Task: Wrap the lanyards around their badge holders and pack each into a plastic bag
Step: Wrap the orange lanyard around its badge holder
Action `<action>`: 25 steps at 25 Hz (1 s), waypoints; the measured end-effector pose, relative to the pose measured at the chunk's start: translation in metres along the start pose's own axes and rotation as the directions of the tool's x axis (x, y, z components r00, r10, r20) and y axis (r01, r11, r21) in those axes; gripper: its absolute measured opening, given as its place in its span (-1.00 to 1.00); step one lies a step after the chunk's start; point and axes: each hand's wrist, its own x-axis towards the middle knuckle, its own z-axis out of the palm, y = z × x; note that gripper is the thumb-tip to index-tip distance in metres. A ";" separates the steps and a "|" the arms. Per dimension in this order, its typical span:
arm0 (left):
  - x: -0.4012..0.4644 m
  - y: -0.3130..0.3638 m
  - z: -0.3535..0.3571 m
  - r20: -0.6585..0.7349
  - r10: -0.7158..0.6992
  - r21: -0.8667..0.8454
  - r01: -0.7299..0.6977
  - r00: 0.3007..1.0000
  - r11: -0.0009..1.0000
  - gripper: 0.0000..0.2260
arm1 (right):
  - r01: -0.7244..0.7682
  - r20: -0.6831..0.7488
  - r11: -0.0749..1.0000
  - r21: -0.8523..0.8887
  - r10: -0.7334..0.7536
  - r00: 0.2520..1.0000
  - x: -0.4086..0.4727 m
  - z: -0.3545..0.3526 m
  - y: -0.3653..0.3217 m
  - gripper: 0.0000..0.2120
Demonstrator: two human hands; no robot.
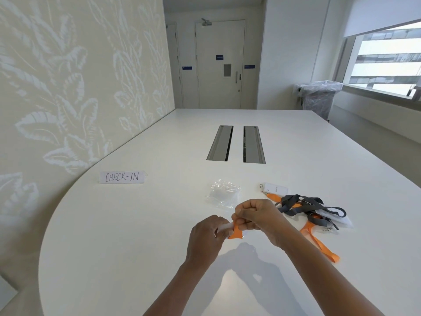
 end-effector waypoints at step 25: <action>-0.015 0.011 0.013 -0.034 0.220 0.008 -0.220 0.975 0.975 -0.60 | -0.334 -0.140 0.601 -0.726 0.347 0.927 0.034 -0.008 -0.015 -0.69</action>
